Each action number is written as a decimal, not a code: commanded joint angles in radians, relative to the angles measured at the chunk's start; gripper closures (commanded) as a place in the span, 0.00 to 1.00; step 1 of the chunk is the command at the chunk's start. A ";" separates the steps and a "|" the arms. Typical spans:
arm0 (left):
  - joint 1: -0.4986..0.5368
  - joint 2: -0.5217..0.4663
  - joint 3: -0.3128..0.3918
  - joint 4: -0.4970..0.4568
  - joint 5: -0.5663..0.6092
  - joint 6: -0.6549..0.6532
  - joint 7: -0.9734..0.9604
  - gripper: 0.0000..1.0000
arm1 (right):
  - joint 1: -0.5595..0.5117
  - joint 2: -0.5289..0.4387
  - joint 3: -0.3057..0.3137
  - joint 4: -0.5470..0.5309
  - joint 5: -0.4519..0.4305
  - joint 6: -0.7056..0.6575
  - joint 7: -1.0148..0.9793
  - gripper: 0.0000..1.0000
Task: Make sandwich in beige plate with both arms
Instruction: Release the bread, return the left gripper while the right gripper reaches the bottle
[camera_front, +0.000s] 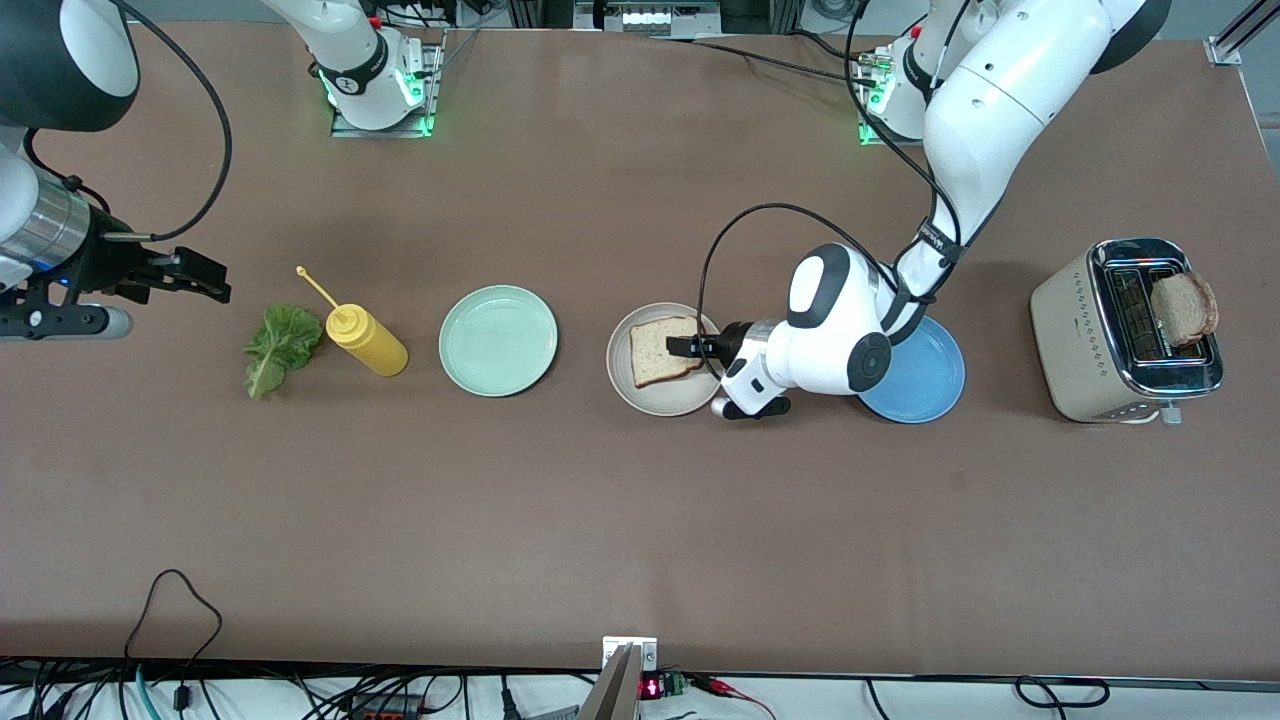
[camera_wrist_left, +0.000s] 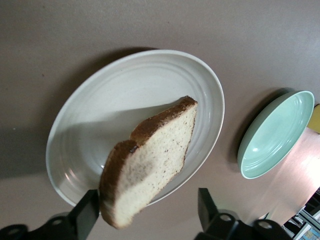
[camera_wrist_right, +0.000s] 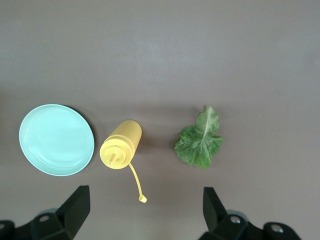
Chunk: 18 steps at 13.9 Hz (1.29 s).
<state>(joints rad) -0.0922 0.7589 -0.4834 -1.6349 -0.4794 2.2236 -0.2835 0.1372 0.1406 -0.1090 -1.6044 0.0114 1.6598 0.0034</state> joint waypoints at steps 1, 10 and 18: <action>0.005 -0.055 -0.004 0.001 -0.010 -0.028 0.020 0.00 | 0.005 -0.006 -0.001 -0.069 0.010 0.027 0.012 0.00; 0.025 -0.314 0.262 0.013 0.197 -0.309 0.189 0.00 | -0.064 -0.073 0.005 -0.396 0.009 0.317 -0.087 0.00; 0.032 -0.461 0.569 0.208 0.381 -0.521 0.348 0.00 | -0.283 -0.144 0.072 -0.633 0.232 0.526 -0.861 0.00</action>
<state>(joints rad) -0.0454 0.3320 0.0444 -1.4816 -0.1627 1.7603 0.0604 -0.0901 0.0259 -0.0644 -2.1607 0.1276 2.1275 -0.6549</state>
